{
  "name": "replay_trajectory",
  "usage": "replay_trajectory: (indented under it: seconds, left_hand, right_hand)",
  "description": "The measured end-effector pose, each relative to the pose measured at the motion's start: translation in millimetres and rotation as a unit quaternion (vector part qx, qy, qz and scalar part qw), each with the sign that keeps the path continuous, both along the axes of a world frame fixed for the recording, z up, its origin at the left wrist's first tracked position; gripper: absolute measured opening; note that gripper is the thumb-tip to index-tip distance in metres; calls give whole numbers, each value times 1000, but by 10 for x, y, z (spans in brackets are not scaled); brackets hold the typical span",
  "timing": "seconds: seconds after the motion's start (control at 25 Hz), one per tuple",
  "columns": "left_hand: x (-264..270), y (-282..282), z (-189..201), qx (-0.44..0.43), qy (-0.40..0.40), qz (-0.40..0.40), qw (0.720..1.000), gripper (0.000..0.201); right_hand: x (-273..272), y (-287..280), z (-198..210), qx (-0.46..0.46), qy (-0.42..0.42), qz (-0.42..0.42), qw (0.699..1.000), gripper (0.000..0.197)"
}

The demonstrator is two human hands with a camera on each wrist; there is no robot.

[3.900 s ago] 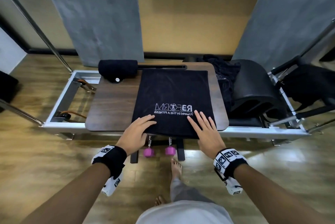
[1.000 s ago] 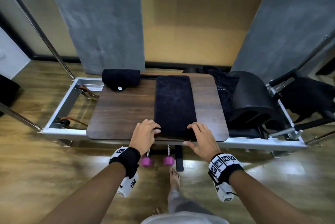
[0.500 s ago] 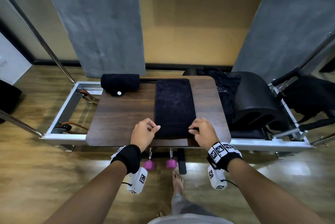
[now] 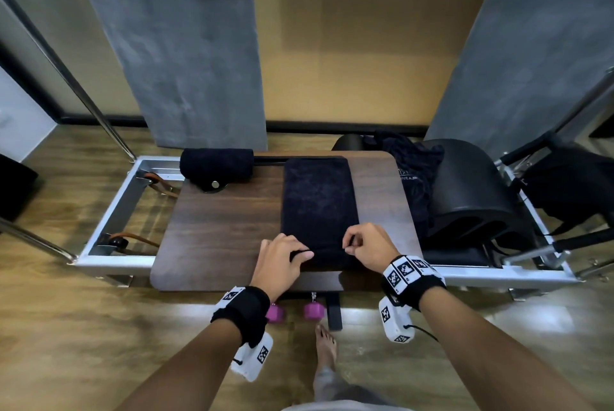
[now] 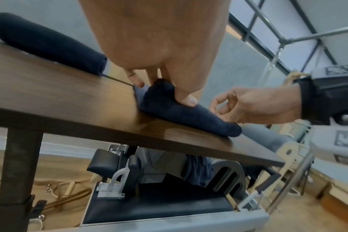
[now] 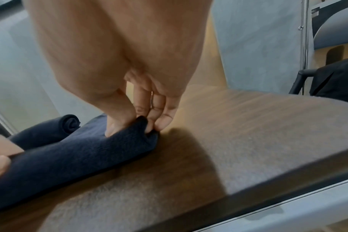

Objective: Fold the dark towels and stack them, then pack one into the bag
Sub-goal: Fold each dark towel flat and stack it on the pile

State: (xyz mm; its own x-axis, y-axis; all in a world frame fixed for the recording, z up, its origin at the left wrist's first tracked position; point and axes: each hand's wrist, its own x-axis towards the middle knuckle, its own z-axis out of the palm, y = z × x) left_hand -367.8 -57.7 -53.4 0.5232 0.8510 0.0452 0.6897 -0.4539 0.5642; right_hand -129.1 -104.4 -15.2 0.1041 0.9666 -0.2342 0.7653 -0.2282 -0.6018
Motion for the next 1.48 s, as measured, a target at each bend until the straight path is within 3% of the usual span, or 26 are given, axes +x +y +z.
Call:
replay_trajectory:
  seconds: [0.12,0.24,0.36,0.44,0.52,0.64,0.8,0.92,1.0,1.08,1.2,1.36,1.48]
  left_hand:
    - [90,105,13,-25,48,16,998,29]
    - [172,168,29,-29,81,19,996,32]
    - [190,186,29,-38,76,29,996,29]
    - [164,181,12,-36,42,26,998,20]
    - [121,159,0,-18,3,11,1000,30]
    - [47,184,1,58,64,-36,996,51]
    - [-57,277,41,80,109,-45,990,34]
    - [4,309,47,50,111,-23,992,24]
    - [57,348,36,21,117,-4,993,23]
    - [87,414,31,11,136,0,991,26]
    - [83,472,49,-3,157,-9,988,32]
    - [46,464,69,34,127,-3,991,33]
    - [-11,471,57,54,121,-17,991,51]
  right_hand:
    - [-109,-51,41,94,-166,62,980,14]
    - [-261,-187,39,203,-180,125,954,14]
    - [-298,-237,-54,139,-202,180,952,31]
    - [-276,-187,-98,106,-198,177,958,30]
    - [-247,-95,-96,89,-173,159,968,28]
    - [-207,91,-77,48,-128,120,983,30]
    - [-184,257,-57,3,-79,98,992,45]
    - [-140,264,-70,30,-41,97,994,45]
    - [-130,202,-62,105,-85,105,985,22]
    - [-121,123,-87,134,-161,142,967,31]
    - [-116,122,-142,119,-205,179,955,39]
    - [-116,285,-120,95,-184,173,963,26]
    - [-134,404,-69,66,-145,139,977,27]
